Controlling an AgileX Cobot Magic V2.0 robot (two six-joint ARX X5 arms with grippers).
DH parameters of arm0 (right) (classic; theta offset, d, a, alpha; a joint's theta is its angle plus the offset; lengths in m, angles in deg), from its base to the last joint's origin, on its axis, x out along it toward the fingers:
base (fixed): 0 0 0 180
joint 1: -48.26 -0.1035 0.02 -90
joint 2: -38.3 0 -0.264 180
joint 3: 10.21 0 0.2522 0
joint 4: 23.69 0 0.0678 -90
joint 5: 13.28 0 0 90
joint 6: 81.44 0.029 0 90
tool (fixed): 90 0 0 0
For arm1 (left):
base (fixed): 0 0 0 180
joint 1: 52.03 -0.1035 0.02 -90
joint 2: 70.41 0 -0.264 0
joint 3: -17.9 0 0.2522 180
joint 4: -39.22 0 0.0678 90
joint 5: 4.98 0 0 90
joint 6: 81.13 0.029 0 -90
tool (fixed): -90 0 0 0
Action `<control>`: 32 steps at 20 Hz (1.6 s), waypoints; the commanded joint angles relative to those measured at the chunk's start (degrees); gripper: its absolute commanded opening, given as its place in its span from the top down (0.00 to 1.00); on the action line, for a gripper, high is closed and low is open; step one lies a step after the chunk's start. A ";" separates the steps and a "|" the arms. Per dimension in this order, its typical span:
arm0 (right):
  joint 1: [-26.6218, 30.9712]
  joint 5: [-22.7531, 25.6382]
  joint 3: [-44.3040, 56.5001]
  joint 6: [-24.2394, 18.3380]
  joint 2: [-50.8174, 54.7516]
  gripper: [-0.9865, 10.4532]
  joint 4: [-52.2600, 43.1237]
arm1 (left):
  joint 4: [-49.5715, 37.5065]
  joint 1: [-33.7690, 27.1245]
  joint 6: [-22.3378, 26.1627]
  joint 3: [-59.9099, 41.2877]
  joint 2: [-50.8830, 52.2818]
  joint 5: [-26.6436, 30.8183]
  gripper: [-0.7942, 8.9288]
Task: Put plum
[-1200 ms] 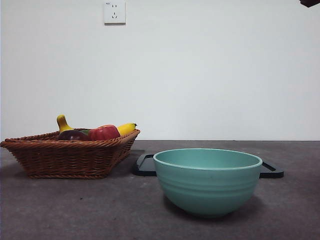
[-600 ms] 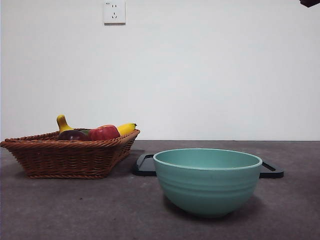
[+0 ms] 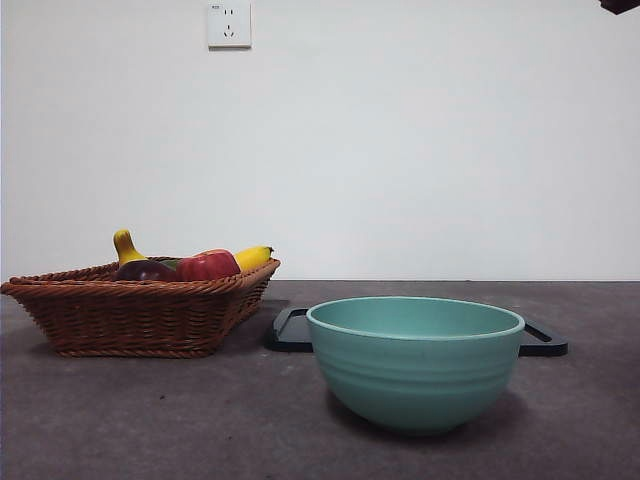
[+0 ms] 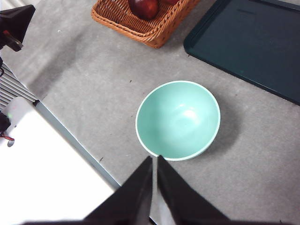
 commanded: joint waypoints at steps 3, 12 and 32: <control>-0.39 0.07 -1.07 0.33 -0.28 0.91 -0.59 | 0.44 -0.24 -0.85 -1.20 0.11 0.13 0.91; -0.39 0.07 -1.07 0.33 -0.28 0.91 -0.59 | 0.44 -0.24 -0.85 -1.18 0.13 0.13 0.91; 30.62 7.87 16.79 -12.07 20.57 0.91 -29.99 | 0.44 -0.22 -0.85 -1.18 0.13 0.13 0.91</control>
